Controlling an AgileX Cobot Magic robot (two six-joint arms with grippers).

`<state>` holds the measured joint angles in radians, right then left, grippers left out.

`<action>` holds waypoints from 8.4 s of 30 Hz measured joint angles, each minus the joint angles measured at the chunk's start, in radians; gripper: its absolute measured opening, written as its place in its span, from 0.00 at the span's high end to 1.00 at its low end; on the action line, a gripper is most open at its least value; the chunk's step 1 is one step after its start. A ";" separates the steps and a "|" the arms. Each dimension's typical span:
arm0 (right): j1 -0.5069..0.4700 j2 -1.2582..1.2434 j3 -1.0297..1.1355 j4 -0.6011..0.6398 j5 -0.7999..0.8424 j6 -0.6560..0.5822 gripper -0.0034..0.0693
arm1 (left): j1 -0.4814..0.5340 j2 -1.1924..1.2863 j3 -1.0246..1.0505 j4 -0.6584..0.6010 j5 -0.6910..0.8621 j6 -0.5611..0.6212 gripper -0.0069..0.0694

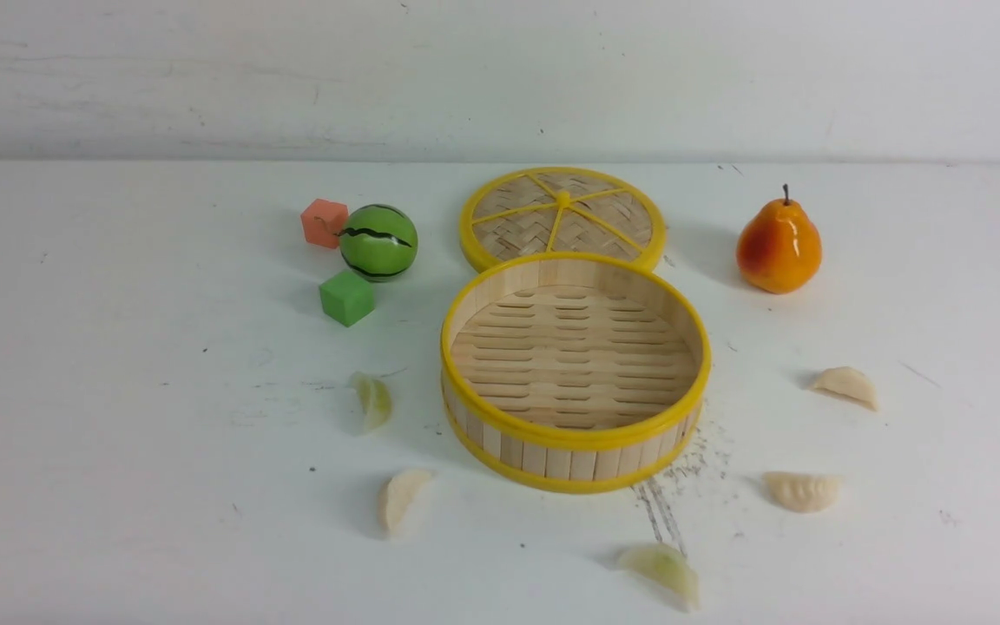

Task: Put the dumplings into the steamer on the white table.
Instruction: 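Reach for and grasp a dumpling on the table with the left gripper, then place the dumpling into the bamboo steamer basket with the left gripper, then reach for and grasp a dumpling on the table with the left gripper, then place the dumpling into the bamboo steamer basket with the left gripper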

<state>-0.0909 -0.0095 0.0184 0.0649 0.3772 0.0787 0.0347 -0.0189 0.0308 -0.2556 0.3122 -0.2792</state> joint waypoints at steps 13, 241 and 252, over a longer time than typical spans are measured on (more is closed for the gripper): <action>0.000 0.000 0.008 0.747 0.019 0.440 0.62 | 0.000 0.000 0.000 -0.797 -0.068 -0.329 0.60; 0.371 0.710 -0.990 0.406 0.772 -0.458 0.83 | -0.557 2.151 -1.921 0.006 0.496 0.011 0.67; 0.371 0.710 -0.990 0.380 0.772 -0.458 0.82 | -0.557 2.289 -1.997 0.024 0.387 -0.027 0.61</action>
<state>0.2800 0.7006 -0.9713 0.4452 1.1494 -0.3796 -0.5225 2.2700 -1.9662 -0.2321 0.6987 -0.3060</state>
